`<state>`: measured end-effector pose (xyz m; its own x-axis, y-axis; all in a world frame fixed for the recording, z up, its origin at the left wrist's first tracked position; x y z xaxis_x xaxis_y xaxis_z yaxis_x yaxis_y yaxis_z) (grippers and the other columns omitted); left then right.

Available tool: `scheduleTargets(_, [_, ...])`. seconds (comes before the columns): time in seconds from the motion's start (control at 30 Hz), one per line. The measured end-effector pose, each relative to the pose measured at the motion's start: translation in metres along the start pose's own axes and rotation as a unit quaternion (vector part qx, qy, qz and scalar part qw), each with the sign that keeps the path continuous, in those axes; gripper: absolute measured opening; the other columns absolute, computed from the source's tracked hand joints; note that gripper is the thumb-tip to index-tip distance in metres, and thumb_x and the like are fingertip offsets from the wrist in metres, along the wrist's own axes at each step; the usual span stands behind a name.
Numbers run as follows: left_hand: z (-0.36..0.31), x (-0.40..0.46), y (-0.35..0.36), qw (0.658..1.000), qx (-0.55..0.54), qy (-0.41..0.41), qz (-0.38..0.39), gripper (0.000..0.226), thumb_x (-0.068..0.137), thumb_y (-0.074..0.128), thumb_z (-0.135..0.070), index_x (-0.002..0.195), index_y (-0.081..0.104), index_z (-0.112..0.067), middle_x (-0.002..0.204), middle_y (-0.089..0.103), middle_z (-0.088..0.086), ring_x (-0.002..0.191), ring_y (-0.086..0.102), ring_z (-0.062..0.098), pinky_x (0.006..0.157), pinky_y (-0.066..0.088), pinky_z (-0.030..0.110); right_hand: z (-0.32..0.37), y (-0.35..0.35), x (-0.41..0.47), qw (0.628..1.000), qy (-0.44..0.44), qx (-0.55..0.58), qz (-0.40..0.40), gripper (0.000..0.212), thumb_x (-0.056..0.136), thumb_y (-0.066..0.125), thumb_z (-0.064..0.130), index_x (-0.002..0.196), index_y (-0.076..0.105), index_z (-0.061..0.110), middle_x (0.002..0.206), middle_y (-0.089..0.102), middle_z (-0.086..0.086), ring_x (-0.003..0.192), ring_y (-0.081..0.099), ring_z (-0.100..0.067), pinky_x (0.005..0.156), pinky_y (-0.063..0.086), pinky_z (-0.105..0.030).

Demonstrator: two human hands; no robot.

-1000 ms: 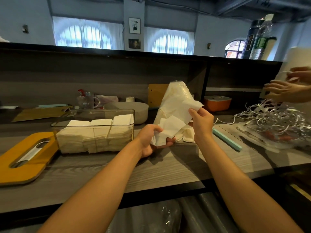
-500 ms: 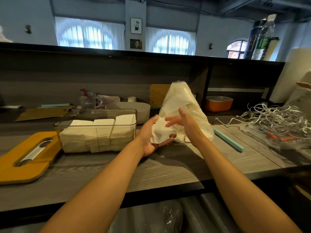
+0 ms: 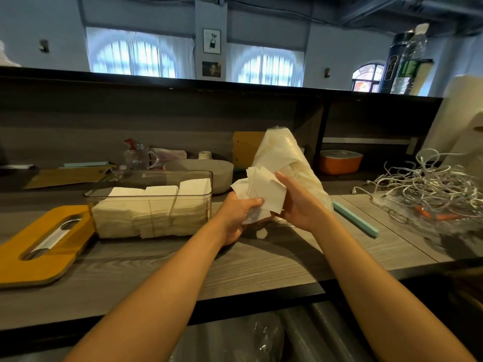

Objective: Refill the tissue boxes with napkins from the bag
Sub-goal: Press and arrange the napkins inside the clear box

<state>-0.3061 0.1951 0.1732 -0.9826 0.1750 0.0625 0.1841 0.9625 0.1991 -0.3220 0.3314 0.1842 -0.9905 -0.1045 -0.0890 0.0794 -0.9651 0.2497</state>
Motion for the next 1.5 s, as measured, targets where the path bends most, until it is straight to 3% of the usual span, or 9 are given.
scheduleTargets(0.2, [0.000,0.002,0.001,0.997,0.075,0.029,-0.003,0.037,0.094,0.063,-0.009,0.130,0.053,-0.014,0.111,0.067,0.003,0.100,0.064,0.016,0.074,0.055,0.025,-0.006,-0.005,0.003,0.997,0.009,-0.077,0.010,0.058,0.083,0.075,0.031,0.133,0.049,0.022,0.123,0.061,-0.011,0.110,0.062,-0.030,0.087,0.057,-0.043])
scheduleTargets(0.33, [0.006,0.004,0.001,0.997,-0.055,-0.043,-0.010,0.029,0.105,0.045,-0.025,0.128,0.056,-0.011,0.115,0.070,0.014,0.106,0.068,0.032,0.094,0.055,0.049,0.006,-0.014,0.006,0.995,-0.075,-0.006,-0.061,0.041,0.083,0.076,0.023,0.118,0.054,0.024,0.125,0.060,-0.010,0.111,0.061,-0.028,0.096,0.053,-0.048])
scheduleTargets(0.53, [0.004,0.004,-0.006,0.986,-0.147,-0.070,-0.028,0.040,0.102,0.044,-0.044,0.121,0.061,-0.013,0.111,0.071,0.015,0.100,0.069,0.029,0.080,0.059,0.043,0.015,-0.009,0.003,0.993,-0.114,0.027,-0.020,0.034,0.087,0.071,0.013,0.117,0.059,0.019,0.122,0.062,-0.011,0.112,0.062,-0.028,0.094,0.054,-0.046])
scheduleTargets(0.7, [0.001,0.005,-0.006,0.995,-0.084,-0.001,-0.046,0.040,0.088,0.072,-0.019,0.124,0.058,-0.013,0.120,0.067,0.013,0.103,0.067,0.025,0.070,0.061,0.034,0.009,0.003,0.000,0.992,-0.110,-0.060,-0.010,0.024,0.088,0.068,0.007,0.111,0.063,0.012,0.118,0.064,-0.014,0.104,0.065,-0.025,0.082,0.058,-0.033])
scheduleTargets(0.87, [0.003,0.005,-0.007,0.996,-0.061,0.016,-0.061,0.048,0.086,0.069,0.002,0.131,0.055,-0.006,0.119,0.067,0.014,0.110,0.065,0.030,0.092,0.057,0.046,0.011,0.006,0.000,0.993,-0.110,0.015,0.050,0.038,0.090,0.065,0.007,0.127,0.056,0.014,0.125,0.060,-0.013,0.113,0.061,-0.031,0.086,0.058,-0.040])
scheduleTargets(1.03, [-0.002,0.005,-0.012,0.989,-0.124,0.033,-0.077,0.045,0.086,0.068,0.001,0.128,0.056,-0.009,0.120,0.067,0.015,0.110,0.066,0.032,0.079,0.059,0.039,0.002,0.005,0.003,0.997,-0.047,0.048,0.045,0.044,0.086,0.070,0.024,0.126,0.054,0.020,0.124,0.064,-0.012,0.113,0.063,-0.031,0.098,0.052,-0.046])
scheduleTargets(1.17, [-0.003,0.004,-0.013,0.993,-0.075,0.043,-0.077,0.039,0.087,0.070,-0.003,0.124,0.056,-0.009,0.120,0.066,0.015,0.103,0.068,0.027,0.084,0.060,0.041,-0.005,0.008,0.000,0.999,-0.016,-0.024,0.038,0.038,0.086,0.070,0.032,0.119,0.054,0.024,0.121,0.063,-0.009,0.112,0.061,-0.029,0.096,0.053,-0.044])
scheduleTargets(1.3, [-0.002,0.002,-0.008,0.996,-0.035,0.010,-0.076,0.040,0.091,0.068,-0.008,0.127,0.051,-0.006,0.120,0.063,0.014,0.089,0.065,0.018,0.060,0.058,0.025,0.009,0.002,-0.001,0.994,-0.106,-0.030,-0.004,0.024,0.090,0.068,0.017,0.111,0.058,0.020,0.127,0.058,-0.015,0.112,0.059,-0.031,0.092,0.055,-0.043])
scheduleTargets(1.5, [0.006,-0.001,-0.001,0.972,-0.206,-0.108,-0.023,0.057,0.104,0.033,-0.047,0.141,0.046,-0.005,0.105,0.071,0.019,0.095,0.068,0.032,0.076,0.053,0.043,0.028,0.004,-0.013,0.978,-0.175,0.088,0.076,0.029,0.086,0.065,0.011,0.113,0.060,0.020,0.111,0.064,-0.007,0.102,0.065,-0.024,0.086,0.057,-0.040])
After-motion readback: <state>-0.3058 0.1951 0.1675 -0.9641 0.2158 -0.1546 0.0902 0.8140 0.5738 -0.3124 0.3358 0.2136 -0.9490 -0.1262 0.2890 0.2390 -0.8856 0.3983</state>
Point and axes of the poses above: each hand's wrist, its own x-axis towards the middle knuckle, its own y-axis out of the palm, z = x × y, the point moved 6 cm from there along x, towards the middle knuckle
